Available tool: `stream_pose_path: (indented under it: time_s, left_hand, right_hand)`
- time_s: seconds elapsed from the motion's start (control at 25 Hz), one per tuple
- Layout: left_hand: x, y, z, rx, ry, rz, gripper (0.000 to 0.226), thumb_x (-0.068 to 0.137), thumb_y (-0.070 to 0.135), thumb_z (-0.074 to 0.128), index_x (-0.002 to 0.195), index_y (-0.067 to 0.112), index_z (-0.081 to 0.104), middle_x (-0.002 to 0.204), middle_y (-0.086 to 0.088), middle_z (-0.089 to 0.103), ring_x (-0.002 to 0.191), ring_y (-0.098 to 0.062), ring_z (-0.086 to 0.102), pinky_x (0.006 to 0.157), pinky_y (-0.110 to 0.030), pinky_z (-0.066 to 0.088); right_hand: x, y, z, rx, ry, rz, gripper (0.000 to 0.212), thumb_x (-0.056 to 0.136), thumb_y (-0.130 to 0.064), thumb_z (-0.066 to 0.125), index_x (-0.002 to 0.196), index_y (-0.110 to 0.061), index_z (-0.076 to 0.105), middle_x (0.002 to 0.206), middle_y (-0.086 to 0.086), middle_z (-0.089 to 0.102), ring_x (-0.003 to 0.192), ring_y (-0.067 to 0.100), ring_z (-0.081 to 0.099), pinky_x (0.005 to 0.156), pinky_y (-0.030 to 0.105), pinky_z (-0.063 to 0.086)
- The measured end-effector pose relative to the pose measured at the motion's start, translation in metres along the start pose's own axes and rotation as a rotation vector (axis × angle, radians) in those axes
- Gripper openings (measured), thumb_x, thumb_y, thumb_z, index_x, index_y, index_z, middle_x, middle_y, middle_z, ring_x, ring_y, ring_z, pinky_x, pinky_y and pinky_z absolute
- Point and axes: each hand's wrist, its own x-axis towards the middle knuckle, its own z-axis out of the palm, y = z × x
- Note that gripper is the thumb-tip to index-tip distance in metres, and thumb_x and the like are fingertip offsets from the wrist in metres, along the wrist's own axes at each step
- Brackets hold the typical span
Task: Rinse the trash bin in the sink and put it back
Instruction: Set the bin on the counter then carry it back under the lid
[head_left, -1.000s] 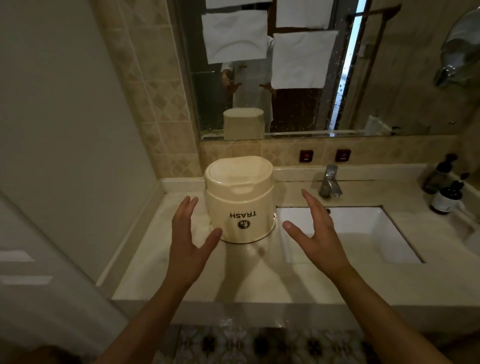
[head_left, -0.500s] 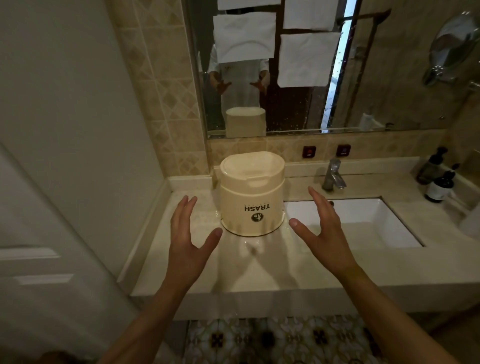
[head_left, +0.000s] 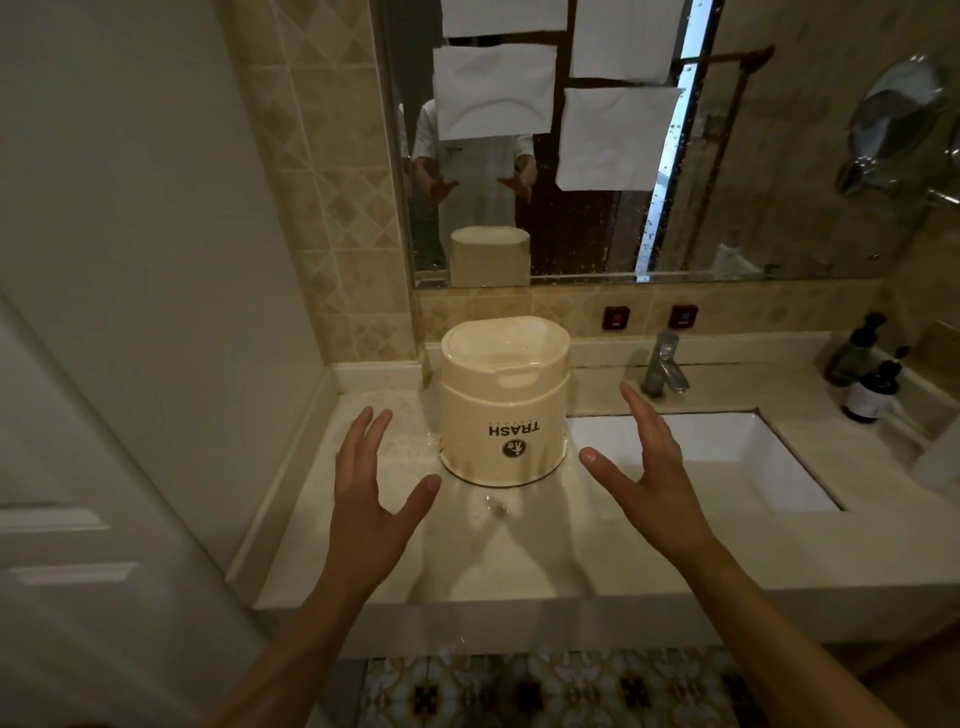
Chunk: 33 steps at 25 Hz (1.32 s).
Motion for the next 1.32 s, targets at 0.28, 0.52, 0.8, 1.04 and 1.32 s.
stream_pose_path:
  time_s: [0.28,0.52,0.8,1.04,1.32]
  left_hand:
    - [0.001,-0.006,0.005,0.003,-0.012,0.022,0.077,0.078,0.061,0.061,0.145,0.046,0.027,0.159,0.017,0.019,0.146,-0.005,0.018,0.115,-0.058,0.027]
    - [0.005,-0.012,0.009,-0.027,0.006,-0.031,0.080,0.076,0.063,0.060,0.146,0.041,0.029,0.158,0.018,0.019,0.146,-0.004,0.019,0.115,-0.045,0.030]
    - [0.008,-0.016,0.009,-0.014,-0.006,-0.032,0.078,0.076,0.064,0.059,0.145,0.047,0.026,0.159,0.017,0.019,0.146,-0.005,0.018,0.115,-0.049,0.030]
    - [0.013,-0.017,0.010,-0.043,-0.005,-0.031,0.078,0.076,0.063,0.060,0.145,0.046,0.028,0.158,0.018,0.020,0.145,-0.004,0.019,0.115,-0.049,0.030]
    - [0.018,-0.020,0.013,-0.056,0.007,-0.040,0.079,0.076,0.062,0.060,0.146,0.041,0.029,0.158,0.018,0.020,0.145,-0.002,0.019,0.115,-0.049,0.030]
  right_hand:
    - [0.004,0.002,0.003,0.027,-0.020,0.017,0.088,0.077,-0.064,0.060,0.151,-0.045,0.016,0.162,-0.015,0.018,0.147,0.008,0.013,0.112,0.035,0.017]
    - [0.004,0.002,0.004,0.065,-0.014,0.049,0.086,0.078,-0.059,0.061,0.150,-0.046,0.016,0.161,-0.016,0.017,0.145,0.007,0.015,0.115,0.042,0.020]
    - [0.007,0.005,0.007,0.069,-0.022,0.058,0.085,0.078,-0.062,0.062,0.147,-0.053,0.014,0.162,-0.015,0.016,0.149,0.015,0.016,0.115,0.048,0.022]
    - [0.011,0.003,0.010,0.038,-0.020,0.069,0.087,0.077,-0.060,0.061,0.151,-0.045,0.016,0.162,-0.014,0.015,0.138,0.000,0.009,0.116,0.047,0.019]
    - [0.014,0.007,0.010,0.066,-0.023,0.058,0.086,0.079,-0.058,0.062,0.150,-0.049,0.015,0.162,-0.016,0.016,0.146,0.009,0.014,0.115,0.044,0.022]
